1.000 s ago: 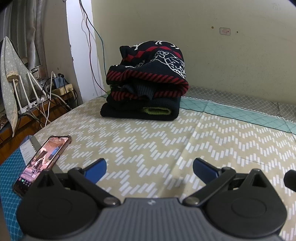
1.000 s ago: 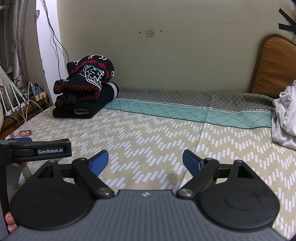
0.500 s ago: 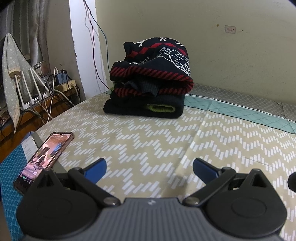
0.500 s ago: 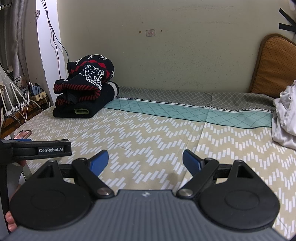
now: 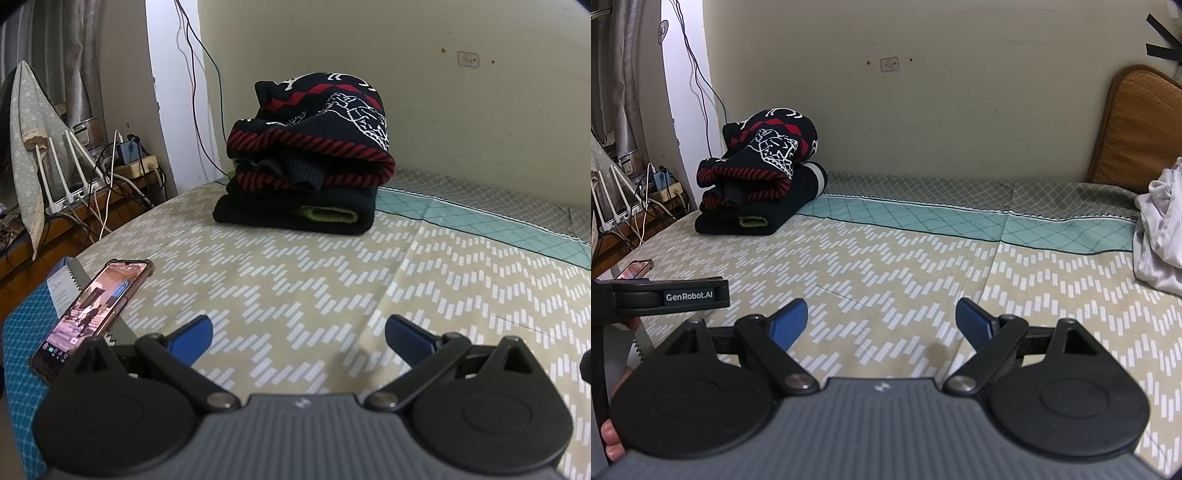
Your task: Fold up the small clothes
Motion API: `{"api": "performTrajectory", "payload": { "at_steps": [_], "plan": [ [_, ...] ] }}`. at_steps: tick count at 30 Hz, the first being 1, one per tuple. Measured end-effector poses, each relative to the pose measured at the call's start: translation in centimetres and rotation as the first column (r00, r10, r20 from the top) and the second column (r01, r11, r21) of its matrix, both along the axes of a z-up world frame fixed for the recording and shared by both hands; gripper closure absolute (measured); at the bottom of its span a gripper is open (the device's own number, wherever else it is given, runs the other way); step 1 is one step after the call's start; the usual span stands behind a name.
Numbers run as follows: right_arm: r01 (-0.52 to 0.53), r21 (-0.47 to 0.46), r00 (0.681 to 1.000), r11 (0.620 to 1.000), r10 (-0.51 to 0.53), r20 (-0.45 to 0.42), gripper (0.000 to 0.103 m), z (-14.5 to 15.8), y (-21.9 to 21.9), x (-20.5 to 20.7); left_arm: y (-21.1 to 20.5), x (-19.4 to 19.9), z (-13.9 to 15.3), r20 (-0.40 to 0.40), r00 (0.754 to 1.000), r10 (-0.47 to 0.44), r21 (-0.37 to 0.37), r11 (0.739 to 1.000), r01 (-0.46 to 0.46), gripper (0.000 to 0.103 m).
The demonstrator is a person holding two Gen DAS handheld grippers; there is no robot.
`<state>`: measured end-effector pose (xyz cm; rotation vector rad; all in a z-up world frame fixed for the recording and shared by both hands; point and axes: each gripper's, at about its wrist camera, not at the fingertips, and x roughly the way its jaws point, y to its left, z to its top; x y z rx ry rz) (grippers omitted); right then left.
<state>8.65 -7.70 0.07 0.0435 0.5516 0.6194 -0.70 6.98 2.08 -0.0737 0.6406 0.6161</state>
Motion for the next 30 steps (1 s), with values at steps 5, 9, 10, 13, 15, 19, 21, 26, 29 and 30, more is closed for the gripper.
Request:
{"api": "performTrajectory", "payload": {
  "at_steps": [5, 9, 10, 13, 15, 19, 21, 26, 29, 30],
  "plan": [
    [-0.003, -0.002, 1.0, 1.0, 0.003, 0.002, 0.014, -0.03, 0.02, -0.03, 0.03, -0.04, 0.0, 0.001, 1.0, 0.005, 0.004, 1.0, -0.005, 0.0],
    [-0.004, -0.002, 1.0, 1.0, 0.004, 0.002, 0.014, -0.03, 0.03, -0.01, 0.09, 0.03, 0.0, 0.0, 1.0, 0.011, 0.002, 1.0, -0.011, 0.0],
    [-0.004, -0.002, 1.0, 1.0, 0.004, 0.002, 0.014, -0.02, 0.04, 0.0, 0.08, 0.0, 0.0, 0.001, 1.0, 0.012, 0.002, 1.0, -0.012, 0.0],
    [-0.003, -0.002, 1.0, 1.0, 0.003, 0.001, 0.014, -0.02, 0.04, -0.01, 0.05, 0.0, 0.0, 0.001, 1.0, 0.012, 0.005, 1.0, -0.012, 0.0],
    [-0.006, -0.002, 1.0, 1.0, 0.006, 0.001, 0.014, -0.04, 0.03, -0.01, 0.02, 0.0, 0.0, 0.002, 1.0, 0.013, 0.008, 1.0, -0.013, 0.0],
    [-0.008, -0.003, 1.0, 1.0, 0.008, 0.001, 0.014, -0.04, 0.05, 0.03, -0.02, -0.02, 0.03, 0.003, 1.0, 0.015, 0.009, 1.0, -0.015, 0.0],
    [-0.008, -0.003, 1.0, 1.0, 0.008, 0.002, 0.014, -0.04, 0.03, -0.02, 0.01, 0.0, 0.01, 0.003, 1.0, 0.016, 0.009, 1.0, -0.016, 0.0],
    [-0.008, -0.003, 1.0, 1.0, 0.008, 0.001, 0.014, -0.02, 0.08, 0.04, -0.04, -0.1, 0.07, 0.005, 1.0, 0.021, 0.015, 1.0, -0.022, 0.0],
    [-0.008, -0.004, 1.0, 1.0, 0.008, 0.001, 0.014, -0.02, 0.08, 0.02, -0.08, -0.12, 0.07, 0.005, 1.0, 0.022, 0.016, 1.0, -0.022, 0.0],
    [-0.008, -0.004, 1.0, 1.0, 0.008, 0.001, 0.014, -0.01, 0.06, -0.01, -0.07, -0.13, 0.07, 0.005, 1.0, 0.022, 0.016, 1.0, -0.022, 0.0]
  ]
}}
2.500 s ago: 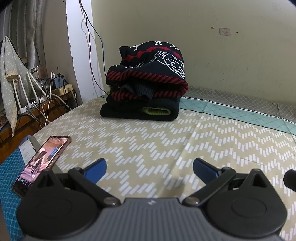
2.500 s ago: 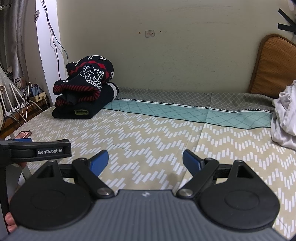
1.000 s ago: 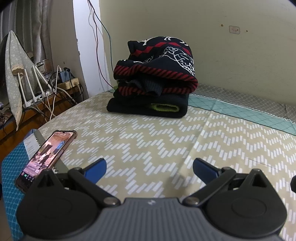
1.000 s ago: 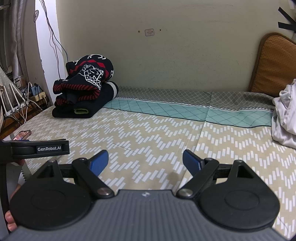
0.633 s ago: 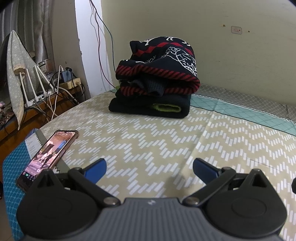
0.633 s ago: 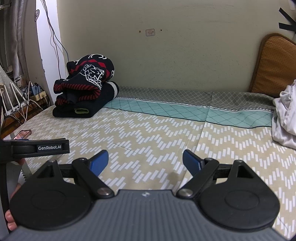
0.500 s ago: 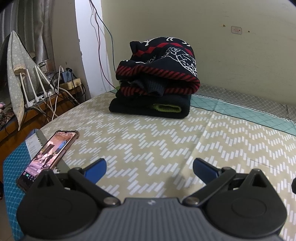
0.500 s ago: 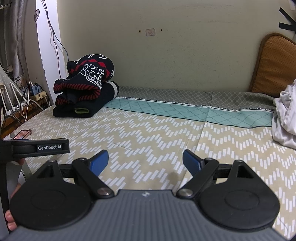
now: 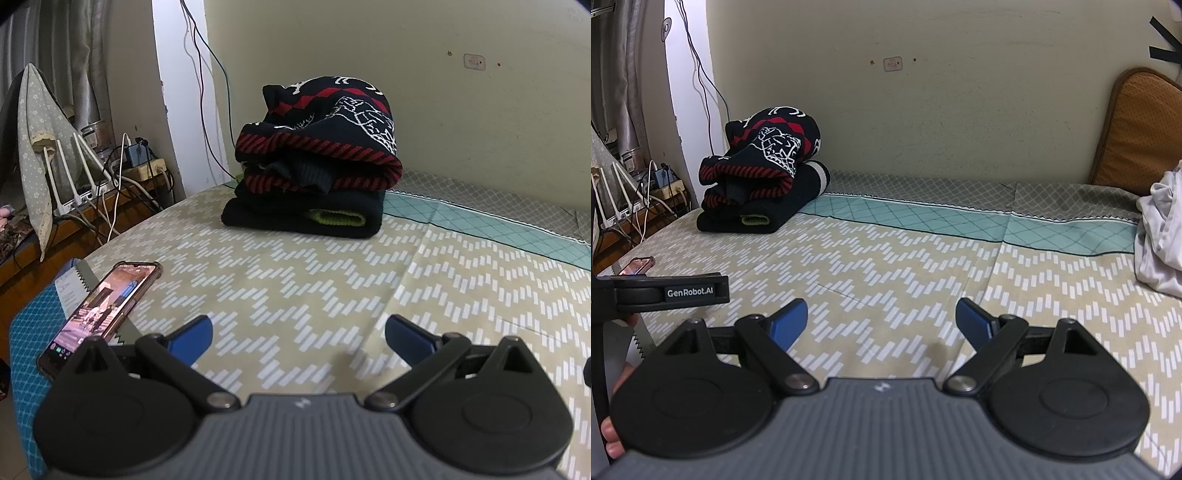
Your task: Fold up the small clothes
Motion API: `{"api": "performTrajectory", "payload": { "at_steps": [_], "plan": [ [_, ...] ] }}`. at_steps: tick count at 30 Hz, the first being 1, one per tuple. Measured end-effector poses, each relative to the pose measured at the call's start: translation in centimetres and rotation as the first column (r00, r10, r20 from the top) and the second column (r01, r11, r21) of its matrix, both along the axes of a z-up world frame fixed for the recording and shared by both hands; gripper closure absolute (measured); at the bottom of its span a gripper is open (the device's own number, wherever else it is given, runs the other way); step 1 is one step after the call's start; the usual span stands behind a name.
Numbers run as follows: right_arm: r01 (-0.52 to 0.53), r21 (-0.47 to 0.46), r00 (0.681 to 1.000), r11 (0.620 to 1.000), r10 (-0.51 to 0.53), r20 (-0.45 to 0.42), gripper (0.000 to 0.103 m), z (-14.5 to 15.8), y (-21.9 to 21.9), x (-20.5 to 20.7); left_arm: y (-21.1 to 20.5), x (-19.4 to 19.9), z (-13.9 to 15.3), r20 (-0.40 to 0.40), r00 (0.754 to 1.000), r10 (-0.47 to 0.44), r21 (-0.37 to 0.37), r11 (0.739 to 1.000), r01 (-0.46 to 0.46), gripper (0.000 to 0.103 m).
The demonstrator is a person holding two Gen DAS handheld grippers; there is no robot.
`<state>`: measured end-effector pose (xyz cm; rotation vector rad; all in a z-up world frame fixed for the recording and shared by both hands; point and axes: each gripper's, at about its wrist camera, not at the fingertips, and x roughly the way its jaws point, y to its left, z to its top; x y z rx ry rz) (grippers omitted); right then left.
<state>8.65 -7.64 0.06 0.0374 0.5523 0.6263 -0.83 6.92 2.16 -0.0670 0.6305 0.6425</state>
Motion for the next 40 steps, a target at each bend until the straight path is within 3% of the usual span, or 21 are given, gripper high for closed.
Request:
{"api": "performTrajectory", "payload": {
  "at_steps": [30, 40],
  "plan": [
    [0.0, -0.001, 1.0, 1.0, 0.0, 0.0, 0.014, 0.04, 0.02, 0.0, -0.01, 0.11, 0.0, 0.0, 1.0, 0.007, 0.002, 1.0, -0.007, 0.0],
    [0.001, -0.001, 1.0, 1.0, -0.001, 0.0, 0.014, 0.03, 0.05, -0.01, -0.62, -0.03, 0.14, 0.015, 0.999, -0.041, 0.013, 0.999, 0.041, 0.0]
  ]
}}
